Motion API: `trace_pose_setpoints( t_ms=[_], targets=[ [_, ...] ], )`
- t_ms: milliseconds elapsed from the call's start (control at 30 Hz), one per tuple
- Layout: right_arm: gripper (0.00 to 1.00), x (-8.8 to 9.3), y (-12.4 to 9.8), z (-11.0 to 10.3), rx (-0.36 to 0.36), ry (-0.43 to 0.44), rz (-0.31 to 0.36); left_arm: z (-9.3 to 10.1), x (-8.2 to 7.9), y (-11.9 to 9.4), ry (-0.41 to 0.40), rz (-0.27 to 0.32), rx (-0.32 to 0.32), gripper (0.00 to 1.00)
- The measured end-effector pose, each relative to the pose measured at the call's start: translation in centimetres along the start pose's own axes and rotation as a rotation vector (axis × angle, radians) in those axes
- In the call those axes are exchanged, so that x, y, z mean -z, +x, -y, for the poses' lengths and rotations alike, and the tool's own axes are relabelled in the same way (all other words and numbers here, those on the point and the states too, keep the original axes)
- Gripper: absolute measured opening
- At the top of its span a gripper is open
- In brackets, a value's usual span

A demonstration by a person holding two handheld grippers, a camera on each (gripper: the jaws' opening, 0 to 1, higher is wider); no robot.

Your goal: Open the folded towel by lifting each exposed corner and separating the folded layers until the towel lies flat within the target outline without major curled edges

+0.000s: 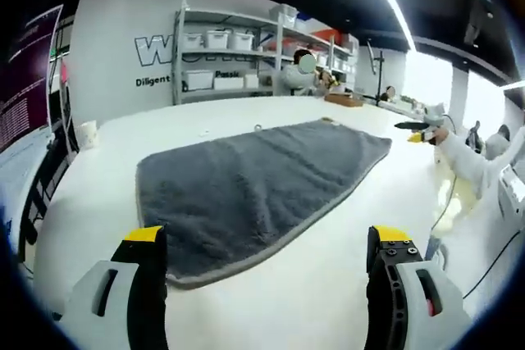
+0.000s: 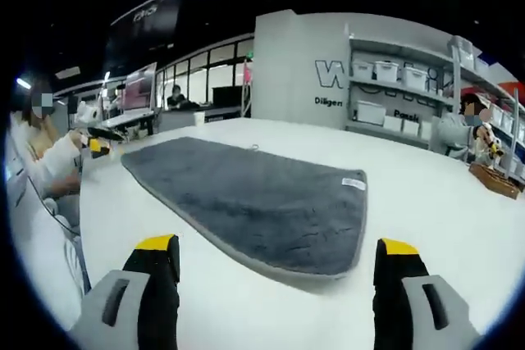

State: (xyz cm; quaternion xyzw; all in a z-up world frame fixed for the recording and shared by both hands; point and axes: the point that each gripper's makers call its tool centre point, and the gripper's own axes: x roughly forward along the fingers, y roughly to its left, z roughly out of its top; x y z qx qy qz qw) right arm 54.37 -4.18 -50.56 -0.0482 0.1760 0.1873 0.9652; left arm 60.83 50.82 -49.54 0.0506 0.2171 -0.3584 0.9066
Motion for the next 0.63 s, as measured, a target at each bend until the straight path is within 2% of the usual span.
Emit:
trace_pose_setpoints(
  t_ms=[400,633],
  targets=[
    [0.99,1.1,-0.8,1.0,0.017,0.026,0.006,0.0,1.7,-0.5,-0.020,-0.047,-0.029,1.00],
    [0.99,1.9,-1.1,1.3,0.026,0.034,-0.019,-0.4,1.7,-0.5,0.003,-0.063,-0.055,1.00]
  ],
)
